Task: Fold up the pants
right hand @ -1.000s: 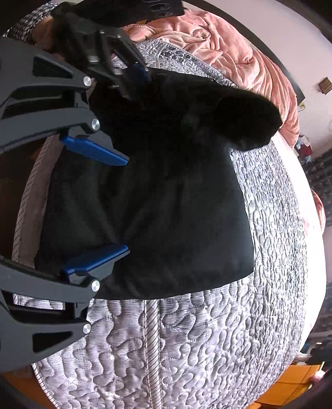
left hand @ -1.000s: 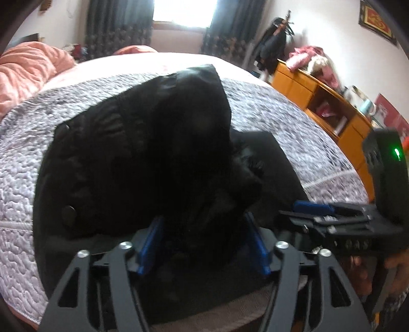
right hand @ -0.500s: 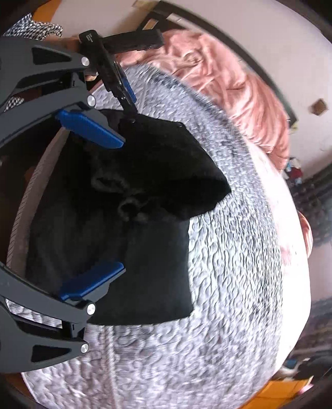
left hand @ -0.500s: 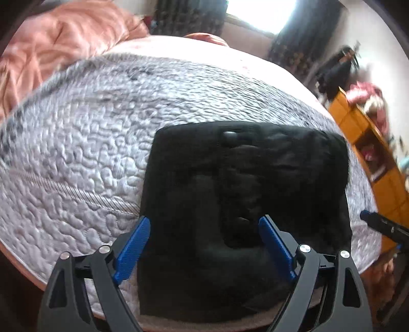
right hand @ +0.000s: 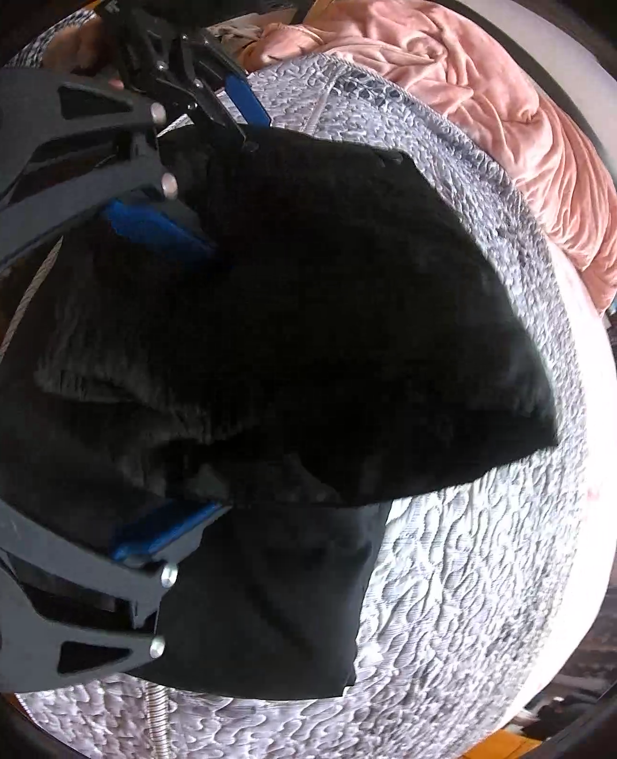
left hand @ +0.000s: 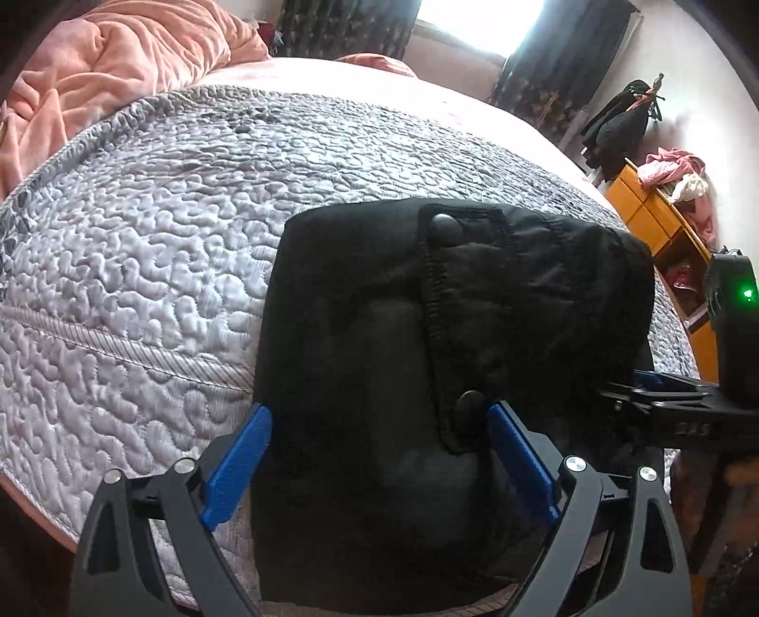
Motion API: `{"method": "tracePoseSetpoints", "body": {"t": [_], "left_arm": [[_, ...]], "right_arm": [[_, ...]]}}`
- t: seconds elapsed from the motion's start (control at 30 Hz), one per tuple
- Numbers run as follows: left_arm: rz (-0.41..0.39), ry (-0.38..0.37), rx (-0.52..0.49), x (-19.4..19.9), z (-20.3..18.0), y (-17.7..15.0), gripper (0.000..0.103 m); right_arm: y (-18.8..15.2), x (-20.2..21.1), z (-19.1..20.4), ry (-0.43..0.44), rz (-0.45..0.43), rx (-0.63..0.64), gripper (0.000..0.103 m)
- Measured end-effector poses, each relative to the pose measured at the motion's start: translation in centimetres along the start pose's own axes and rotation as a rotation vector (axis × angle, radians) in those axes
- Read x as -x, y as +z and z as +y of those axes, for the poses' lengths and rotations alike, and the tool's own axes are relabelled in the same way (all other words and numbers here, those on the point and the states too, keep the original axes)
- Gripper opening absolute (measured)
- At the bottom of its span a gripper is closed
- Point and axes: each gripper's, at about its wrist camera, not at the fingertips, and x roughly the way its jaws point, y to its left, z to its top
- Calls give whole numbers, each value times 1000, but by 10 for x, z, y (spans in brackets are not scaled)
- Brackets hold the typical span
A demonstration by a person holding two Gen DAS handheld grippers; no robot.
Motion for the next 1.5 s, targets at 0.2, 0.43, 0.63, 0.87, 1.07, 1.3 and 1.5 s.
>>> {"method": "tracePoseSetpoints", "body": {"t": [0.2, 0.43, 0.63, 0.87, 1.07, 1.3, 1.5], "left_arm": [[-23, 14, -13, 8, 0, 1, 93], [-83, 5, -65, 31, -20, 7, 93], [-127, -5, -144, 45, -48, 15, 94], [-143, -16, -187, 48, -69, 18, 94], [-137, -28, -177, 46, -76, 18, 94], [-141, -26, -190, 45, -81, 18, 95], [-111, -19, -170, 34, -76, 17, 95]], "right_arm": [[-4, 28, -11, 117, -50, -20, 21], [-14, 82, -27, 265, -152, -73, 18], [-21, 118, -38, 281, -206, -84, 18], [-27, 131, -73, 232, -218, -141, 18], [-39, 118, -104, 160, -176, -184, 18], [-55, 64, -130, 107, -72, -255, 23], [-56, 59, -128, 85, -66, -230, 35]]}}
